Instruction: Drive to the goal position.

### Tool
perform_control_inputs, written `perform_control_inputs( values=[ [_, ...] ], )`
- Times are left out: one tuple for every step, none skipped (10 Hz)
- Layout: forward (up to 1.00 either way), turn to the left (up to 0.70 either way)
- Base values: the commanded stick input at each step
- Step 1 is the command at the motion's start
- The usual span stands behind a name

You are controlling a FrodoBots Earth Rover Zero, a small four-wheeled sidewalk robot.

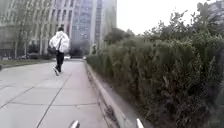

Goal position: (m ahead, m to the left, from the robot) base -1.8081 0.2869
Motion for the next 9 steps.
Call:
perform_control_inputs(
  values=[
    [0.00,0.00],
    [0.00,0.00],
    [0.00,0.00],
    [0.00,0.00],
    [0.00,0.06],
    [0.00,0.67],
    [0.00,0.70],
    [0.00,0.70],
    [0.00,0.70]
  ],
)
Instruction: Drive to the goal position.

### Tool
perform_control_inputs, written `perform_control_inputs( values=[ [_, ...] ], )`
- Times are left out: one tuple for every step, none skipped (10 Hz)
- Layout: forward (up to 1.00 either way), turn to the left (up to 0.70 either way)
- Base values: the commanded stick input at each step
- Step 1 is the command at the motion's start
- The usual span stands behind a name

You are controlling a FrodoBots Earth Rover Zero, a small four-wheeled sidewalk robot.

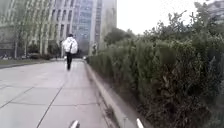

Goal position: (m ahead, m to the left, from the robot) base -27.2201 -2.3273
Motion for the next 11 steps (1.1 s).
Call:
perform_control_inputs(
  values=[
    [0.00,0.70],
    [0.00,0.70],
    [0.00,0.70],
    [0.00,0.70],
    [0.00,0.70],
    [0.00,0.70],
    [0.00,0.70],
    [0.00,0.70],
    [0.00,0.70],
    [0.00,0.70],
    [0.00,0.70]
  ],
)
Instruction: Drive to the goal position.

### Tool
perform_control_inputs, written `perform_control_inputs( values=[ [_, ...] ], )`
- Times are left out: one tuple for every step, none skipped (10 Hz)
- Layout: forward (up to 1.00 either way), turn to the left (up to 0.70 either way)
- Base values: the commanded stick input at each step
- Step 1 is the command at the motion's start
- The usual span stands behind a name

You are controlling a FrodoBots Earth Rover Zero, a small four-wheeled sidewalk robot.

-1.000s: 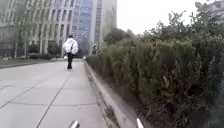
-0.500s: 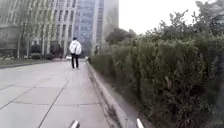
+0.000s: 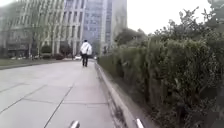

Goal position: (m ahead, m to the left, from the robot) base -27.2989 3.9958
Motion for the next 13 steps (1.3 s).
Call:
perform_control_inputs(
  values=[
    [0.00,0.70],
    [0.00,0.70],
    [0.00,0.70],
    [0.00,0.70],
    [0.00,0.70],
    [0.00,0.70],
    [0.00,0.70],
    [0.00,0.70],
    [0.00,0.70],
    [0.00,0.70],
    [0.00,0.70],
    [0.00,0.70],
    [0.00,0.70]
  ],
)
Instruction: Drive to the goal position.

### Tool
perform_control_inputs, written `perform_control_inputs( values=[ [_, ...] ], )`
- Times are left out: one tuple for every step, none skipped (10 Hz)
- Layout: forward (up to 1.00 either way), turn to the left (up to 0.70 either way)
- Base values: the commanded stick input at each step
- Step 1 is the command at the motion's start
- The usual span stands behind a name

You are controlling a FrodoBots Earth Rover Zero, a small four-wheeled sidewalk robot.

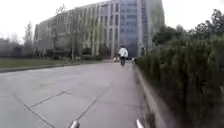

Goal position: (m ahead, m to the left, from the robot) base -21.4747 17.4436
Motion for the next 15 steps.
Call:
perform_control_inputs(
  values=[
    [0.00,0.70],
    [0.00,0.70],
    [0.00,0.70],
    [0.00,0.70],
    [0.00,0.70],
    [0.00,0.70],
    [0.00,0.70],
    [0.00,0.70],
    [0.00,0.70],
    [0.00,0.70],
    [0.00,0.70],
    [0.00,0.70],
    [0.00,0.70],
    [0.00,0.70],
    [0.00,0.70]
  ],
)
